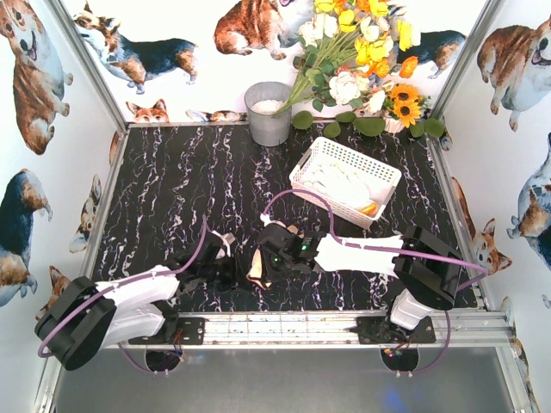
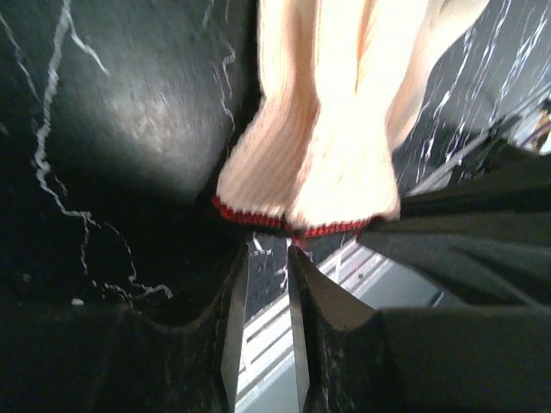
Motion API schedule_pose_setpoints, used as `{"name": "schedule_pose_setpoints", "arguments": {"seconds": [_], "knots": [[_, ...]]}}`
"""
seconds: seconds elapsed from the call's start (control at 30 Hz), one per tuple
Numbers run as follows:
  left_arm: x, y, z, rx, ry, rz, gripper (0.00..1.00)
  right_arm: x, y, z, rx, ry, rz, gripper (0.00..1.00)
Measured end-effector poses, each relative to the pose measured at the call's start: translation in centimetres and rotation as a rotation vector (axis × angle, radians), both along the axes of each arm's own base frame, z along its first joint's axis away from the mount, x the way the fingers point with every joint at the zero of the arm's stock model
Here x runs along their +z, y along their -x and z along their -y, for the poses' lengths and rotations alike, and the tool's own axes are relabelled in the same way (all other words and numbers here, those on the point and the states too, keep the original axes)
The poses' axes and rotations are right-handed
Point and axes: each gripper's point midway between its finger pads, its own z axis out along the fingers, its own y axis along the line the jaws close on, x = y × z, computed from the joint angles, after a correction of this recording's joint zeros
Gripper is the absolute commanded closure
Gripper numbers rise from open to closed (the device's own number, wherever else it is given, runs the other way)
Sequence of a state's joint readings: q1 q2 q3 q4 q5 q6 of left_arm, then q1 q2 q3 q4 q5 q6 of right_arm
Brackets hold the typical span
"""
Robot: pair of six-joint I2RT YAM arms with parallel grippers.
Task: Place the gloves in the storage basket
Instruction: Adjust the glove at the center of the board.
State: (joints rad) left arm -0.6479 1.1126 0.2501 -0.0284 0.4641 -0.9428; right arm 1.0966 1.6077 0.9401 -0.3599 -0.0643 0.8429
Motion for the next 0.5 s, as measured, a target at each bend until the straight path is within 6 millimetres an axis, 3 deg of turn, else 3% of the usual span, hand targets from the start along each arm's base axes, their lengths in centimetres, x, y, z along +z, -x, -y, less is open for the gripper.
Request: {"name": "schedule_pose_setpoints", "arguments": {"seconds": [0.17,0.5], "knots": [[0.0,-1.5,0.1,0.064,-0.002,0.051,0.81,0.1,0.2,-0.1,0.008,-0.007,-0.011,0.9],[-0.1,-2.2,0.5,0.088,0.009,0.077,0.82,0.4,0.0,-0.7,-0.009,-0.042,-0.02,0.9]]}}
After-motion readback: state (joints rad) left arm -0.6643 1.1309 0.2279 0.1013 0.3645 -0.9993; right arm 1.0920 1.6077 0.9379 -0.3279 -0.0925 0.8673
